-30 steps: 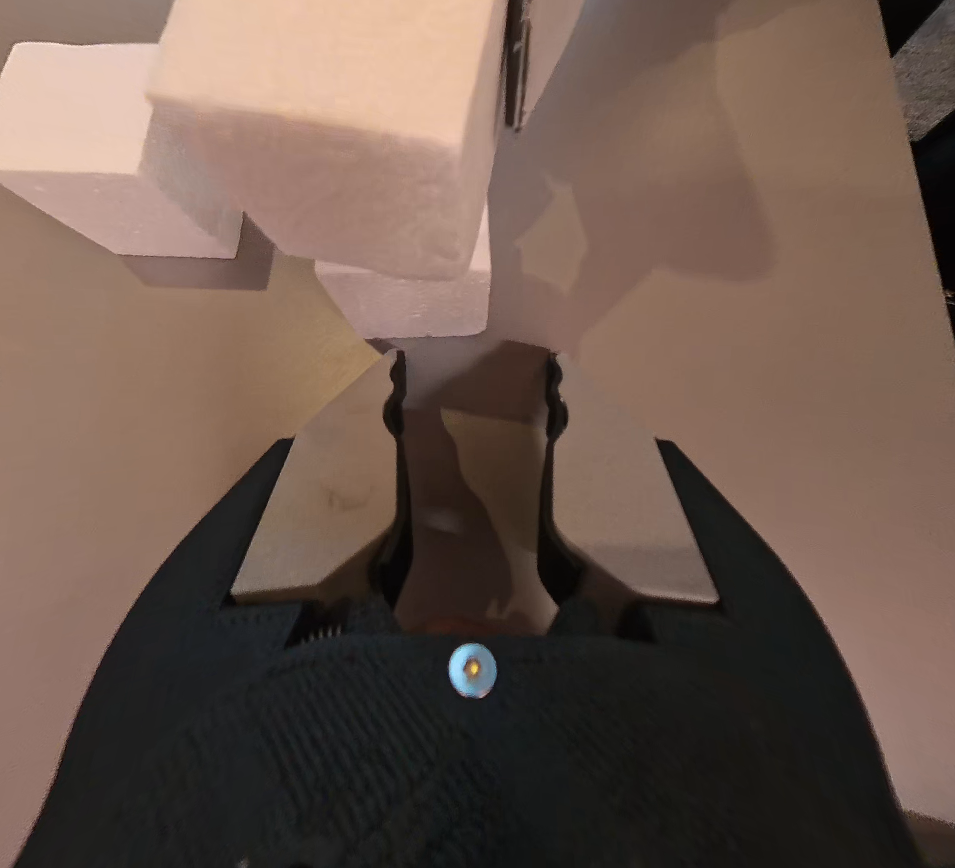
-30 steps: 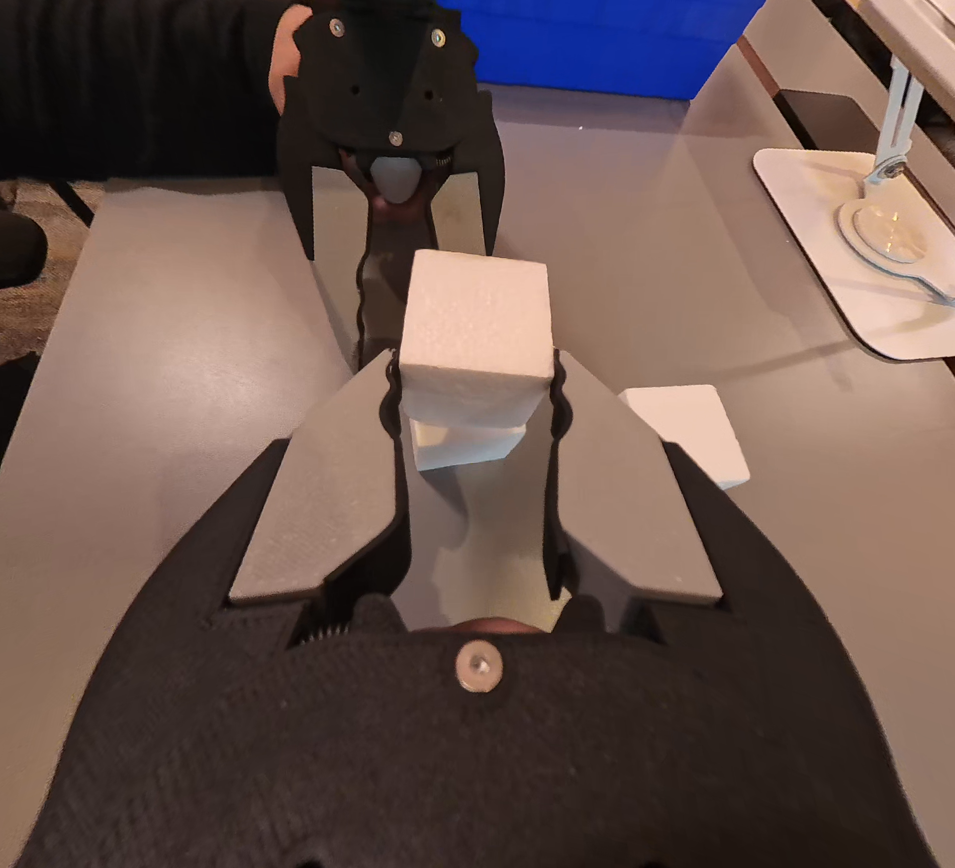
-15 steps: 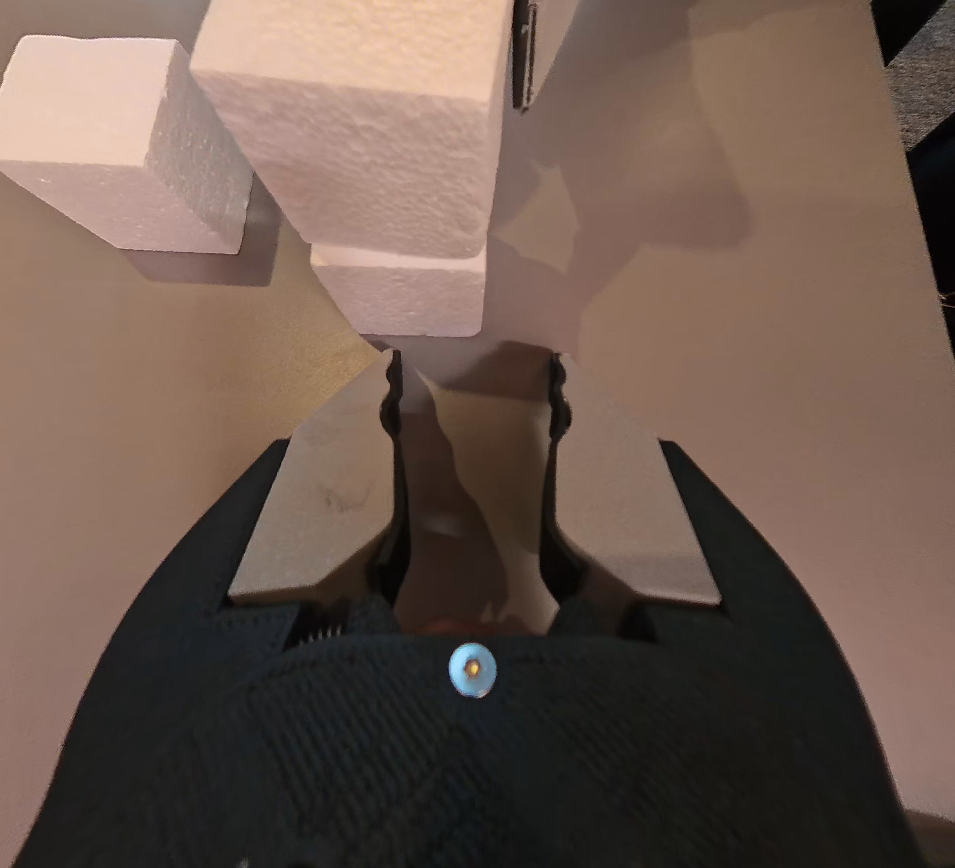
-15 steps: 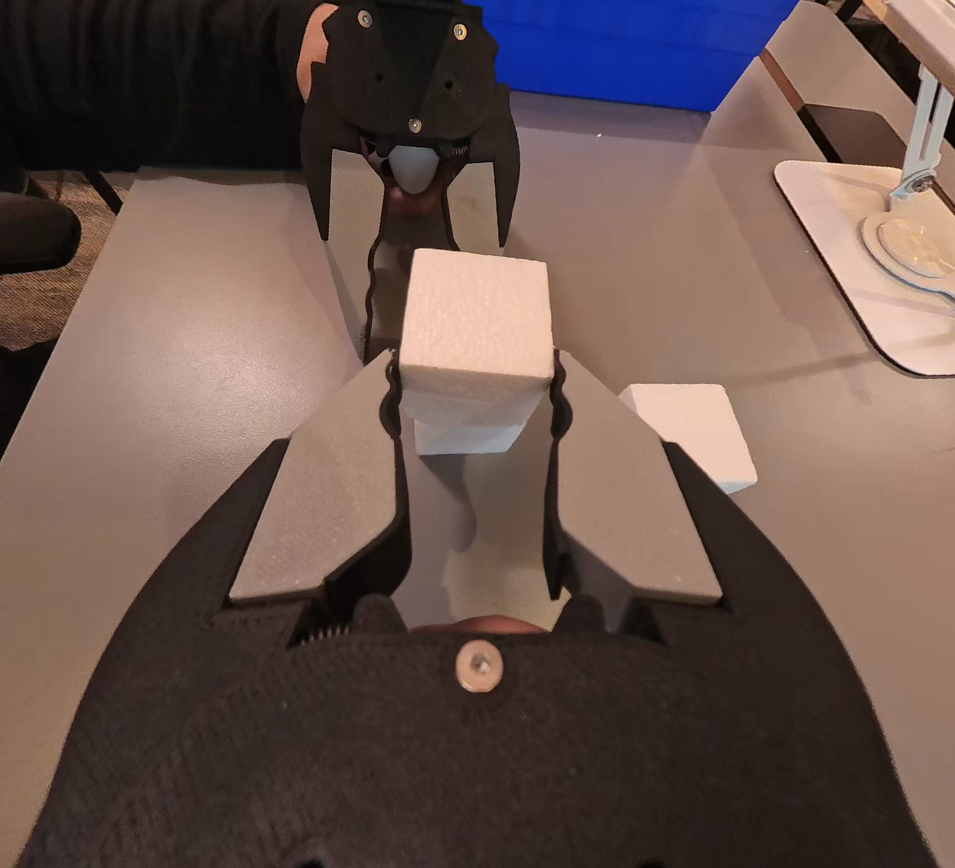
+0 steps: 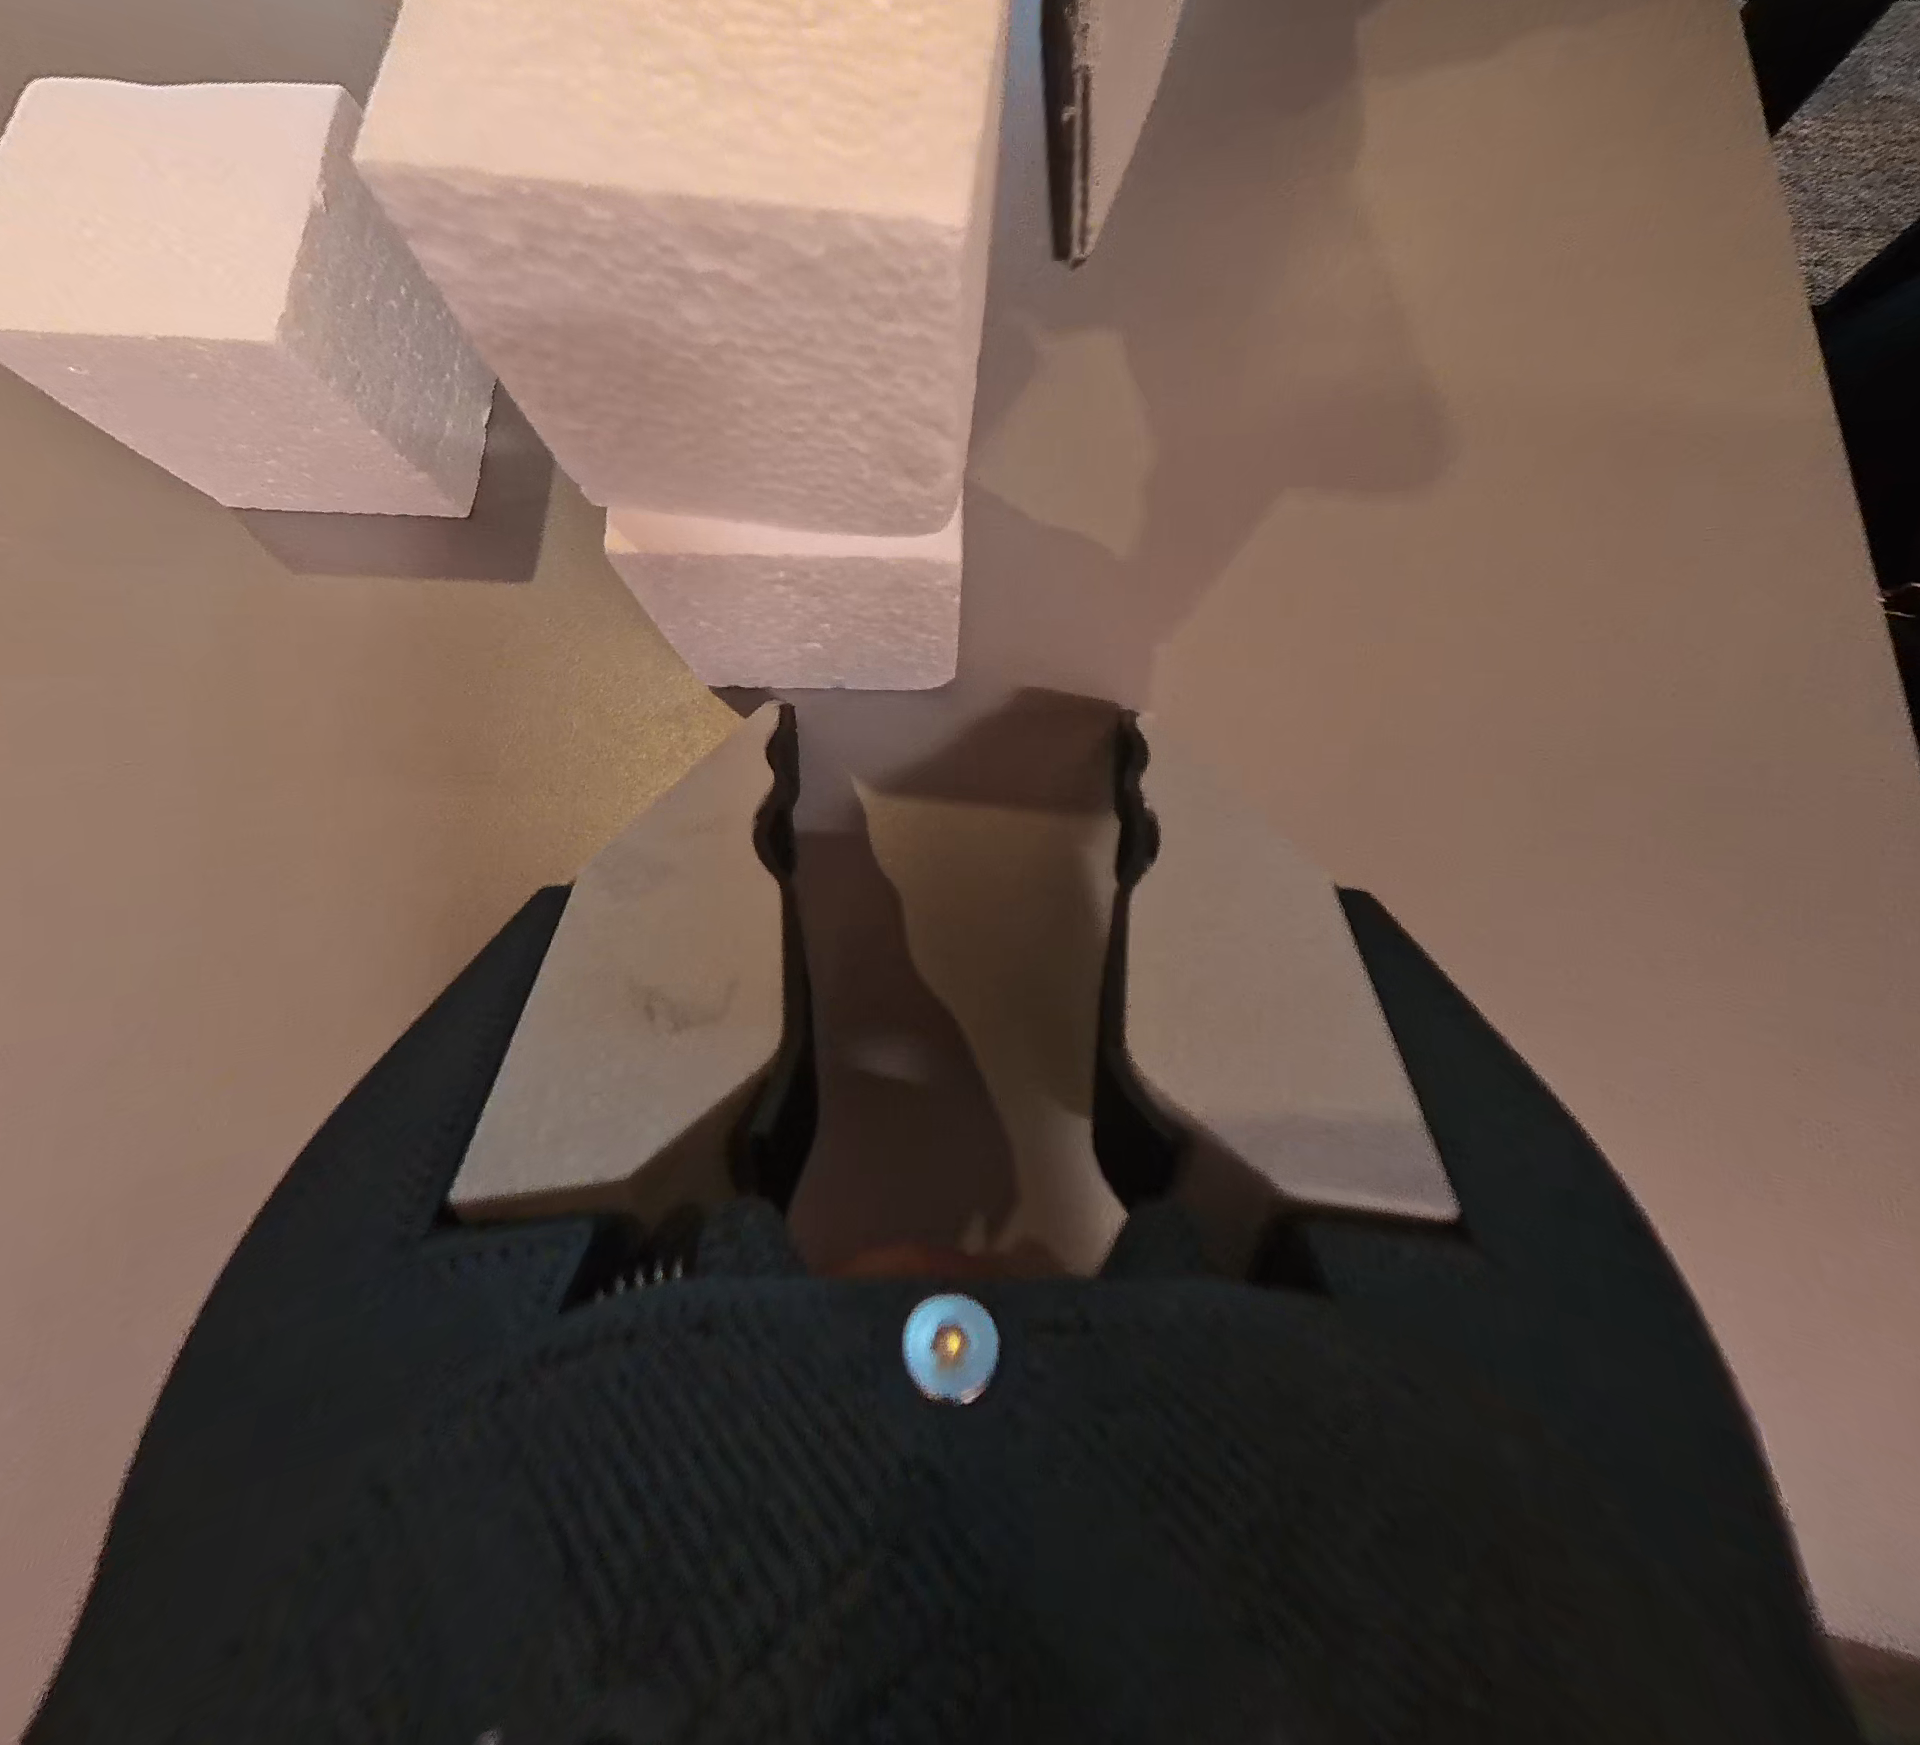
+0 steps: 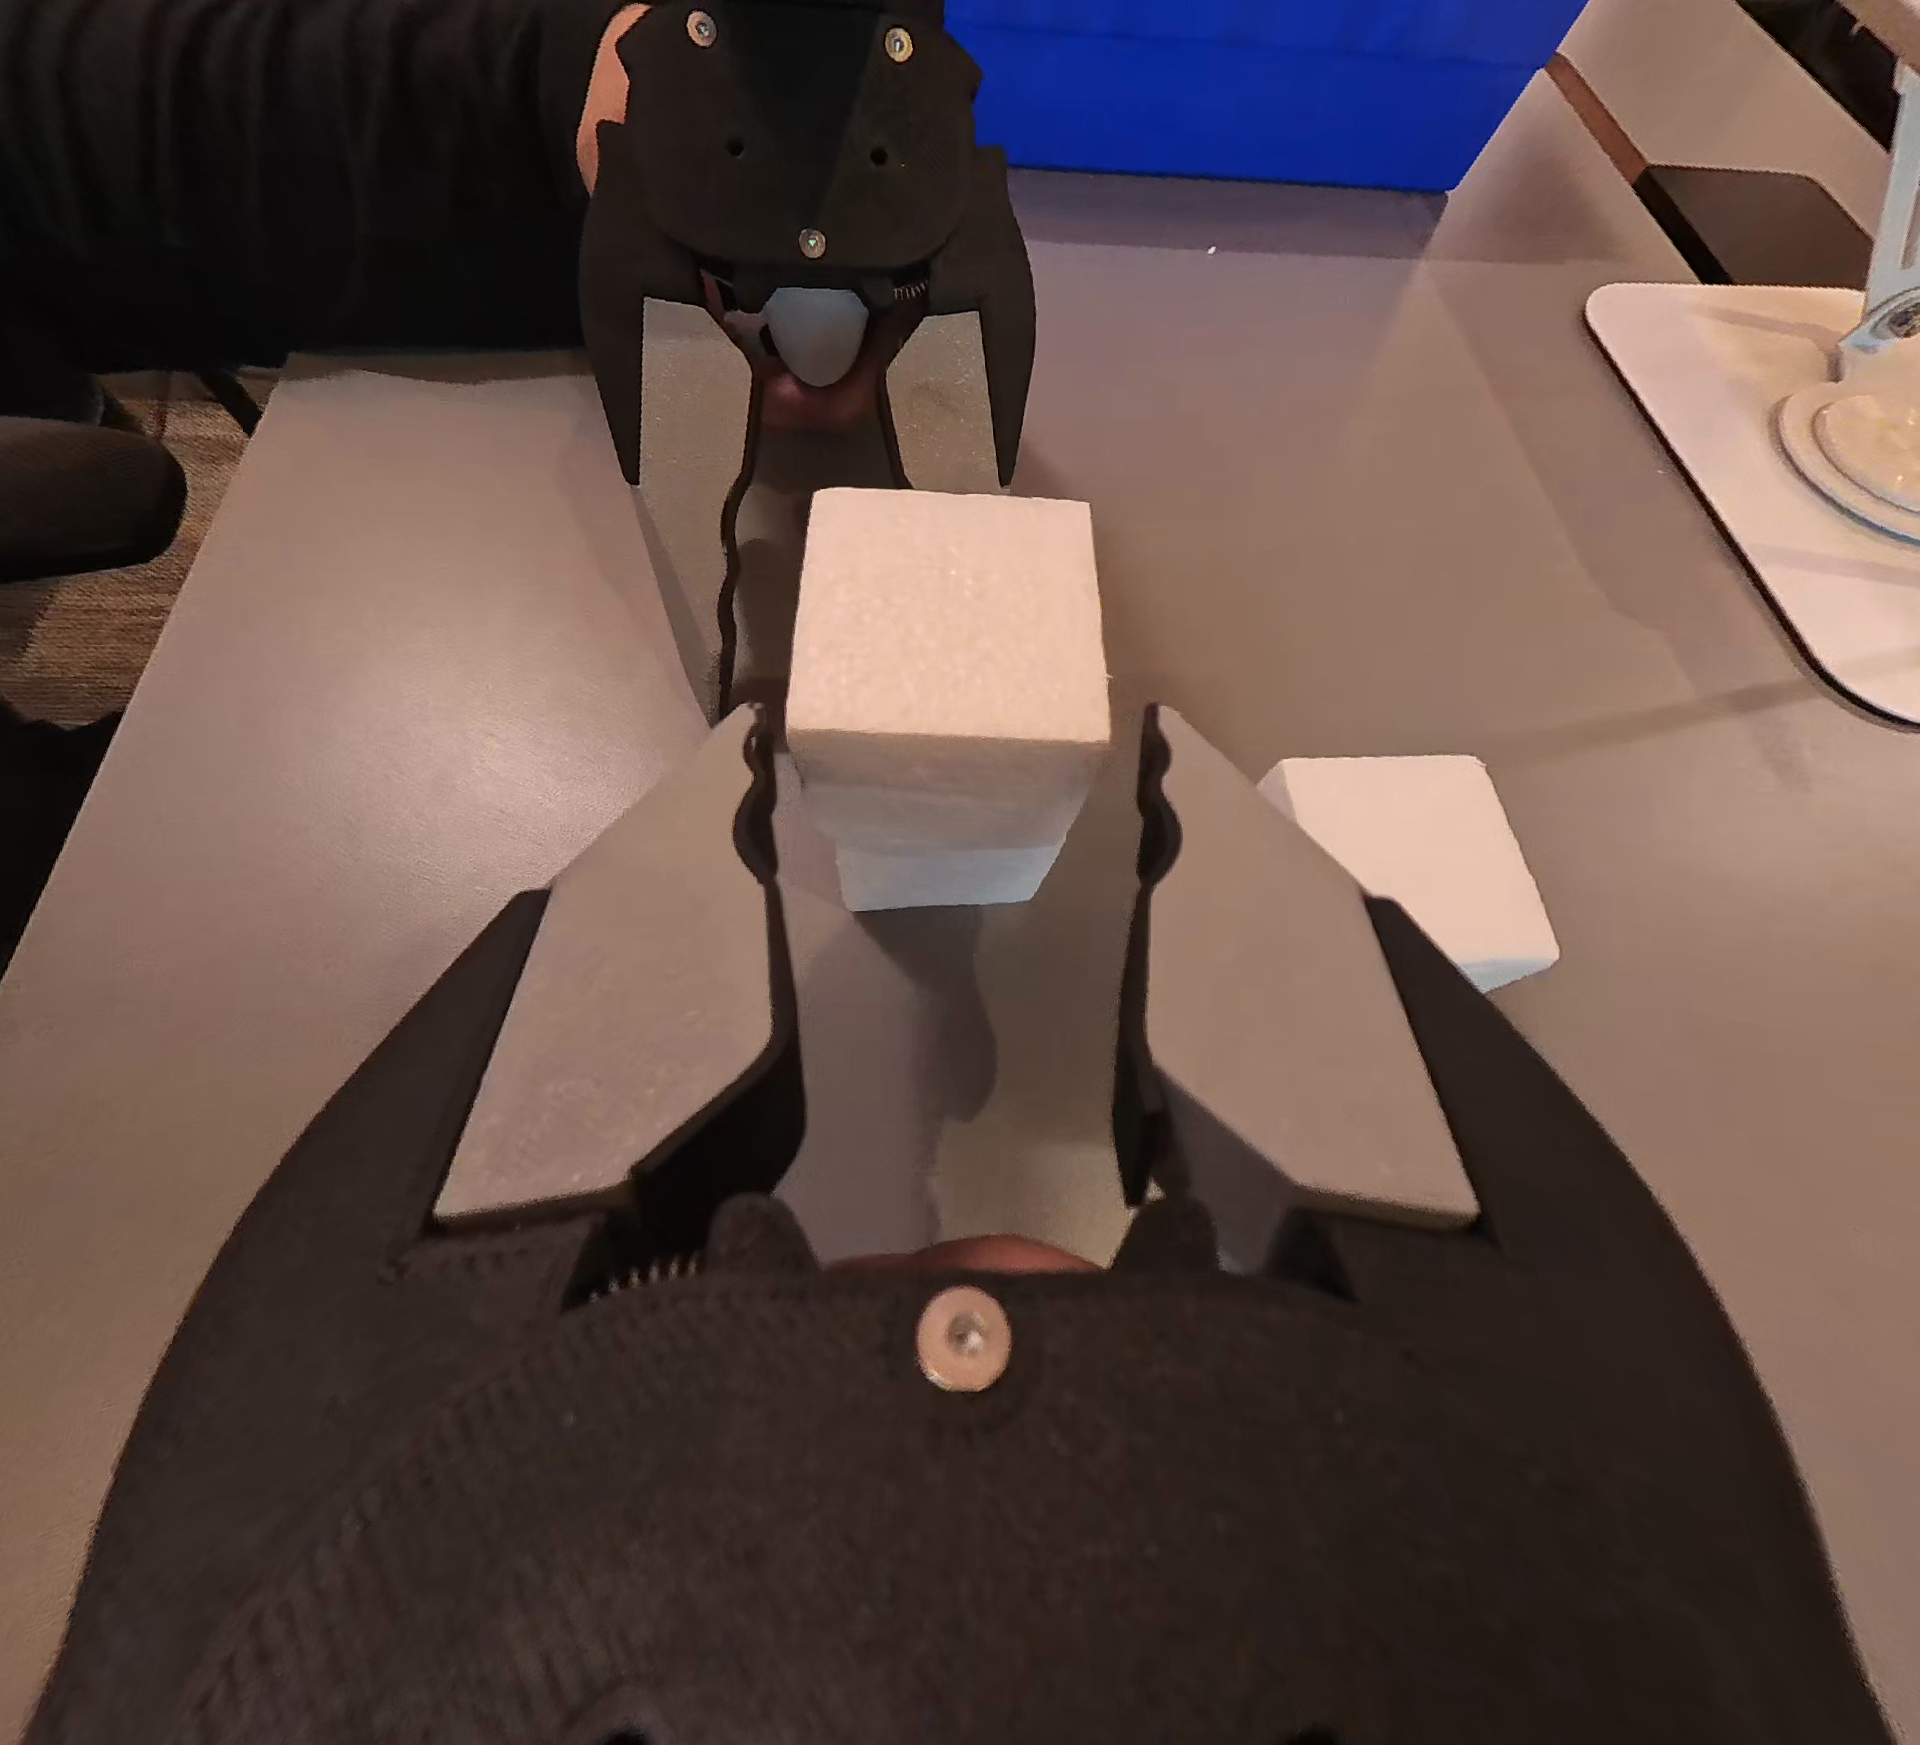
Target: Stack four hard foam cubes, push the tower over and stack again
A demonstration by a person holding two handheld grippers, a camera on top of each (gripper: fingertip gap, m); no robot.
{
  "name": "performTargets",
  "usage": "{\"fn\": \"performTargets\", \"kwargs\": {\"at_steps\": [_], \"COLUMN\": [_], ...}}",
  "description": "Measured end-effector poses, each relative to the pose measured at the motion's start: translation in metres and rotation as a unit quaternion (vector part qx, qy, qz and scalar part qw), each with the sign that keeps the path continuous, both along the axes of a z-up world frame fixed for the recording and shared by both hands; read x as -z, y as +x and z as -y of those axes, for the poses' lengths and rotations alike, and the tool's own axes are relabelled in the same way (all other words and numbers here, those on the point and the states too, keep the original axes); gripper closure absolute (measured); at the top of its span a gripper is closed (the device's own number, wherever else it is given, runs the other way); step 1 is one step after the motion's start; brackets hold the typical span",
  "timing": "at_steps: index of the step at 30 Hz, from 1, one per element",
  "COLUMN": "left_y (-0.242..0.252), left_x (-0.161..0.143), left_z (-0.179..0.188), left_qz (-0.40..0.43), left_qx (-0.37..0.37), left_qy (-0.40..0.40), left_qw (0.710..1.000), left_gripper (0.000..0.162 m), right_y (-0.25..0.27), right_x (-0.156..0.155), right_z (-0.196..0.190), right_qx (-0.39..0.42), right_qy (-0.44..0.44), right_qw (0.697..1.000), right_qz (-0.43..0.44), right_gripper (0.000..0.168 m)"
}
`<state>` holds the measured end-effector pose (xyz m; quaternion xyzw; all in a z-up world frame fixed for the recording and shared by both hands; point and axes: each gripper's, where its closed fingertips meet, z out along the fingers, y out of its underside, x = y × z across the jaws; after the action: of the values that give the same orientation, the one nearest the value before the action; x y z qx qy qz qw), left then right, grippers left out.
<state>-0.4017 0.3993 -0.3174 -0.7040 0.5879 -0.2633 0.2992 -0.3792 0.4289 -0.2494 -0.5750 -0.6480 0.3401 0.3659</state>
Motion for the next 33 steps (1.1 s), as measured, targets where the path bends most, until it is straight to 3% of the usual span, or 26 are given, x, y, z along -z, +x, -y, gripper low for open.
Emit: {"fn": "performTargets", "kwargs": {"at_steps": [6, 10, 15, 22, 25, 28, 31, 33], "left_y": [-0.01, -0.016, -0.016, -0.014, -0.013, -0.012, -0.011, -0.011], "left_x": [0.0, -0.001, -0.001, -0.001, -0.001, -0.001, -0.001, -0.001], "left_z": [0.0, -0.005, -0.006, -0.005, -0.005, -0.005, -0.005, -0.005], "left_qz": [-0.006, -0.001, 0.005, 0.005, 0.005, 0.005, 0.005, 0.006], "left_qx": [-0.005, -0.019, -0.023, -0.022, -0.021, -0.019, -0.018, -0.018], "left_qy": [-0.009, -0.014, -0.013, -0.011, -0.011, -0.012, -0.011, -0.012], "left_qw": [1.0, 1.0, 1.0, 1.0, 1.0, 1.0, 1.0, 1.0], "left_gripper": [0.098, 0.102, 0.102, 0.098, 0.097, 0.095, 0.095, 0.095], "right_y": [0.011, 0.029, 0.037, 0.024, 0.021, 0.018, 0.016, 0.015], "right_x": [-0.036, -0.054, -0.019, 0.017, 0.028, 0.029, 0.036, 0.038], "right_z": [-0.005, -0.045, -0.085, -0.107, -0.112, -0.114, -0.107, -0.11], "right_qx": [-0.002, 0.081, 0.164, 0.158, 0.147, 0.131, 0.104, 0.116], "right_qy": [-0.025, -0.047, -0.035, 0.028, 0.007, -0.002, -0.018, -0.016], "right_qw": [0.996, 0.984, 0.981, 0.986, 0.989, 0.991, 0.994, 0.993], "right_qz": [-0.088, -0.152, -0.098, -0.051, -0.027, -0.025, -0.005, 0.003], "right_gripper": [0.093, 0.094, 0.083, 0.085, 0.086, 0.094, 0.115, 0.115]}}
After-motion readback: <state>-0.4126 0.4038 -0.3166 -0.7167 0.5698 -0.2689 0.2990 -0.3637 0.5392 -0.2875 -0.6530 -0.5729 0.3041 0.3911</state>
